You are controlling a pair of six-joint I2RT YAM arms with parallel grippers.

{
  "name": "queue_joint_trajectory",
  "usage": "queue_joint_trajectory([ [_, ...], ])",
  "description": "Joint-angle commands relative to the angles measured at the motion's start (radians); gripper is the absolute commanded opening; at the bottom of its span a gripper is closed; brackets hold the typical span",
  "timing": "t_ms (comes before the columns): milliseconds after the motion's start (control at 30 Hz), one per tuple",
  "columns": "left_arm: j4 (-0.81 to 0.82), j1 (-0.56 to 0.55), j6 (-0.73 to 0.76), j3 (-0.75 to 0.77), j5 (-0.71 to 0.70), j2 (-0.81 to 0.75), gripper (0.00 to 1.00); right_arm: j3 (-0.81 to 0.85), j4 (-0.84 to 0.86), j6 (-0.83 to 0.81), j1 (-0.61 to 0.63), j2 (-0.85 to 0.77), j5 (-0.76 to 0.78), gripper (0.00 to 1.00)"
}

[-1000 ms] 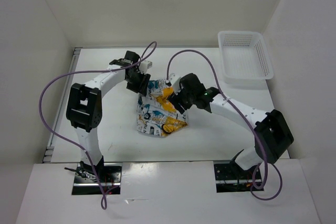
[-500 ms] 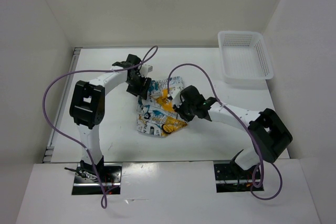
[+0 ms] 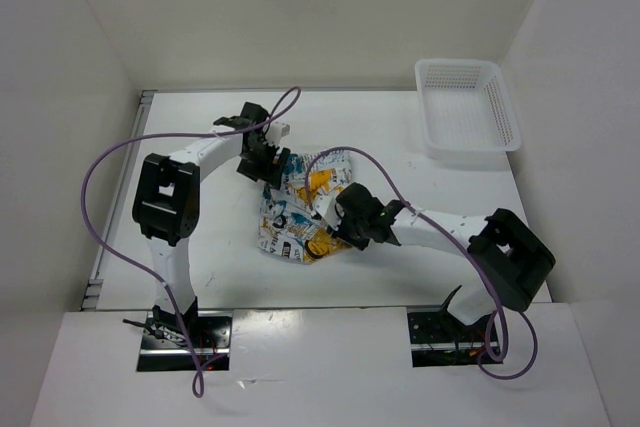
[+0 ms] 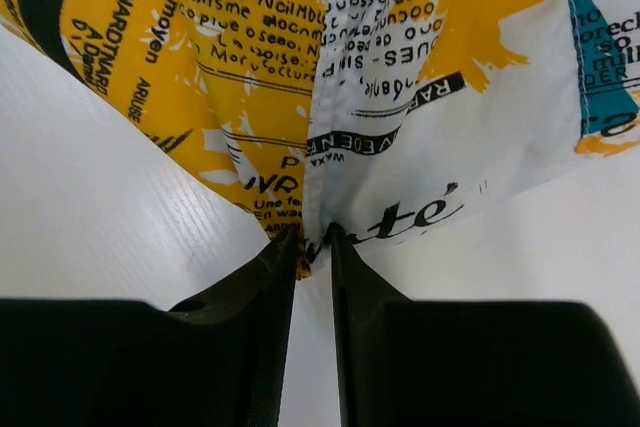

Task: Fold and stack the shorts
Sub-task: Fold the shorts

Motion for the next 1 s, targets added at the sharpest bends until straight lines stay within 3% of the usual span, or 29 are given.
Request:
queue_joint_trajectory([
  [0, -0.025, 0.007, 0.004, 0.051, -0.012, -0.049, 0.83, 0.034, -0.024, -0.049, 0.003, -0.027, 0.057, 0.25],
  [167, -0.034, 0.007, 0.004, 0.078, 0.023, -0.168, 1.00, 0.184, -0.042, -0.062, 0.003, -0.070, 0.234, 0.43],
  [333, -0.020, 0.062, 0.004, 0.078, 0.023, -0.305, 1.00, 0.318, -0.067, -0.102, -0.051, -0.165, 0.357, 0.52],
  [367, -0.020, 0.097, 0.004, 0.066, 0.023, -0.322, 1.00, 0.318, -0.067, -0.121, -0.060, -0.215, 0.391, 0.56],
  [500, -0.020, 0.246, 0.004, -0.017, 0.014, -0.423, 1.00, 0.316, 0.011, -0.181, -0.147, -0.355, 0.465, 0.58],
  [567, -0.034, 0.329, 0.004, -0.072, 0.023, -0.449, 1.00, 0.278, 0.037, -0.172, -0.248, -0.430, 0.492, 0.59],
  [700, -0.054, 0.606, 0.004, -0.164, 0.106, -0.521, 1.00, 0.203, 0.083, -0.126, -0.446, -0.525, 0.502, 0.62],
  [800, -0.031, 0.714, 0.004, -0.219, 0.132, -0.531, 1.00, 0.140, 0.083, -0.073, -0.560, -0.580, 0.479, 0.62],
  [967, -0.011, 0.779, 0.004, -0.262, 0.205, -0.531, 1.00, 0.073, 0.053, -0.006, -0.606, -0.646, 0.468, 0.62],
])
